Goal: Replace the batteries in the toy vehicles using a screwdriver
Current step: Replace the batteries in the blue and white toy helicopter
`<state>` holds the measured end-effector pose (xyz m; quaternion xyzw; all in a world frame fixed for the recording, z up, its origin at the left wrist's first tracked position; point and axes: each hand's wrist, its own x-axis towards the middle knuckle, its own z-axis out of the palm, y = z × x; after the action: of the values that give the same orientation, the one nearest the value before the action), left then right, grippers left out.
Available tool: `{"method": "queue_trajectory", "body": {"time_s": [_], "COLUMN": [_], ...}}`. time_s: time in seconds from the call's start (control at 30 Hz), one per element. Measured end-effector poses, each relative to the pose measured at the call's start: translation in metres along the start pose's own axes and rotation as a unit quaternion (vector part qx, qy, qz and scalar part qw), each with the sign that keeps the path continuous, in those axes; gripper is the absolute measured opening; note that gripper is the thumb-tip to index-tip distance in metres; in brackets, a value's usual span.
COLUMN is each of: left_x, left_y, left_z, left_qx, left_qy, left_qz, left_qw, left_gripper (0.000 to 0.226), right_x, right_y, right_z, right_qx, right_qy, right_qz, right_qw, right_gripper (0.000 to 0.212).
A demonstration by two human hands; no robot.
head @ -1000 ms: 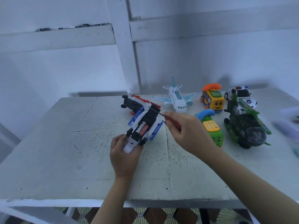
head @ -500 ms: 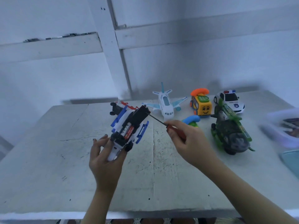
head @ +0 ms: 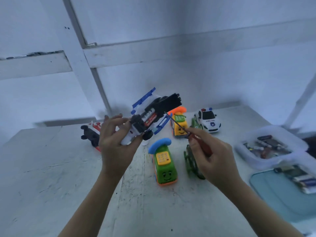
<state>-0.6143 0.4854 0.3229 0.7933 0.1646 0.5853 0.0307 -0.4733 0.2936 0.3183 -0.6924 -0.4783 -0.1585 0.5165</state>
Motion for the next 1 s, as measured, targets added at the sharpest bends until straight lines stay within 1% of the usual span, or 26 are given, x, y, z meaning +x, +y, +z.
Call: {"method": "queue_trajectory", "body": {"time_s": [0.07,0.2,0.3,0.4,0.47,0.53,0.63,0.8,0.87,0.93,1.0], "left_x": [0.011,0.024,0.027,0.029,0.03,0.03,0.027,0.026,0.03,0.034,0.039], "left_y": [0.016,0.047,0.065,0.08,0.092,0.102,0.114,0.13,0.134,0.135,0.136], "left_z": [0.022,0.068,0.105,0.134,0.149,0.163,0.181,0.204,0.211,0.216,0.22], "left_qx": [-0.037,-0.083,-0.074,-0.046,-0.038,-0.037,-0.035,-0.05,-0.066,-0.08,-0.086], "left_qy": [-0.009,-0.064,-0.076,-0.085,-0.097,-0.108,-0.121,-0.155,-0.168,-0.181,-0.188], "left_qz": [0.034,0.1,0.13,0.159,0.177,0.197,0.215,0.242,0.246,0.246,0.251], "left_qw": [0.999,0.989,0.986,0.982,0.979,0.974,0.968,0.956,0.952,0.949,0.946], "left_gripper": [0.032,0.039,0.034,0.033,0.031,0.029,0.026,0.027,0.027,0.026,0.027], "right_x": [0.007,0.014,0.006,-0.002,-0.006,-0.009,-0.012,-0.011,-0.006,-0.001,0.003], "right_y": [0.016,0.051,0.077,0.1,0.114,0.127,0.139,0.156,0.16,0.166,0.174], "right_z": [-0.016,-0.042,-0.058,-0.079,-0.095,-0.109,-0.125,-0.141,-0.149,-0.158,-0.164], "right_qx": [-0.007,-0.019,-0.029,-0.041,-0.05,-0.05,-0.062,-0.062,-0.038,0.023,0.059], "right_qy": [0.019,0.027,0.024,0.023,0.019,0.026,0.036,0.012,0.009,0.014,0.014], "right_qz": [0.012,0.058,0.089,0.099,0.105,0.121,0.155,0.199,0.213,0.245,0.26], "right_qw": [1.0,0.998,0.995,0.994,0.993,0.991,0.985,0.978,0.976,0.969,0.964], "right_gripper": [0.028,0.021,0.026,0.034,0.035,0.033,0.023,0.018,0.016,0.017,0.019]}}
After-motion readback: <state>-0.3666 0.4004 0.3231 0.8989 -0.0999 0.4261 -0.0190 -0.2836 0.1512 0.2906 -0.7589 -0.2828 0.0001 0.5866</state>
